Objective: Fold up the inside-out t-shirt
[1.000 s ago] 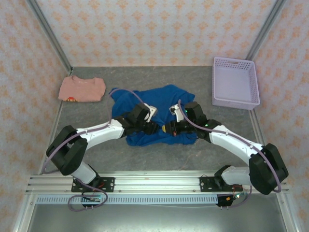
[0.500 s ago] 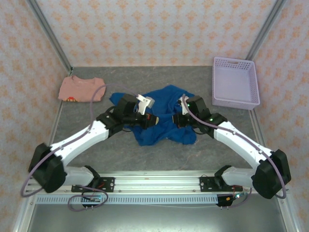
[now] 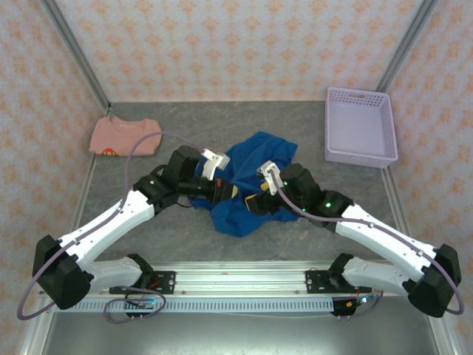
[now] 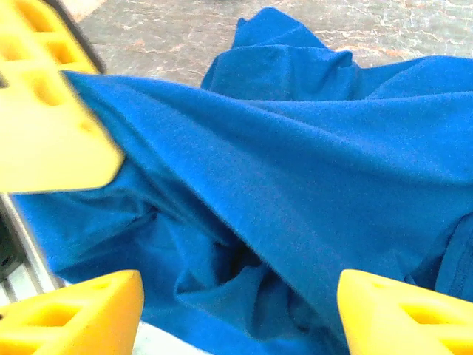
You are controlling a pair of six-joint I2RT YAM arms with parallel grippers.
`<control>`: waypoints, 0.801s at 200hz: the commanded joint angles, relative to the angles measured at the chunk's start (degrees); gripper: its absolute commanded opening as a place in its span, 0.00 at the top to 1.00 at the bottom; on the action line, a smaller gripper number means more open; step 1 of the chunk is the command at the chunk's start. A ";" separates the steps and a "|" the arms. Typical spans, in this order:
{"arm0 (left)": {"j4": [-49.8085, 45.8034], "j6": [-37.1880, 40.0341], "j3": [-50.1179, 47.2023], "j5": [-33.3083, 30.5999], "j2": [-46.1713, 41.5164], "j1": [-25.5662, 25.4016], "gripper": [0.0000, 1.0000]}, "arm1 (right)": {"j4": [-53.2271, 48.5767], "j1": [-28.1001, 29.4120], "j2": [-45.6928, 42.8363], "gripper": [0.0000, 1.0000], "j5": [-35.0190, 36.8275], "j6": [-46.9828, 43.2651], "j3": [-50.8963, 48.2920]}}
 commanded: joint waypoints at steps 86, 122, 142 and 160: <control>-13.00 0.69 1.01 -40.08 -7.81 0.81 0.57 | 30.36 -6.79 8.79 1.00 -33.91 23.57 -3.25; -11.81 1.29 -1.66 -33.69 -14.86 -2.39 0.50 | 30.82 -7.46 8.77 1.00 -30.55 24.32 -3.16; -4.86 -0.08 -6.07 -19.96 -17.91 -2.43 0.59 | 30.24 -7.48 8.90 1.00 -29.88 23.25 -3.18; -2.54 -1.26 -6.88 -14.78 -14.93 -2.39 0.66 | 29.97 -7.57 8.48 1.00 -29.39 22.64 -3.44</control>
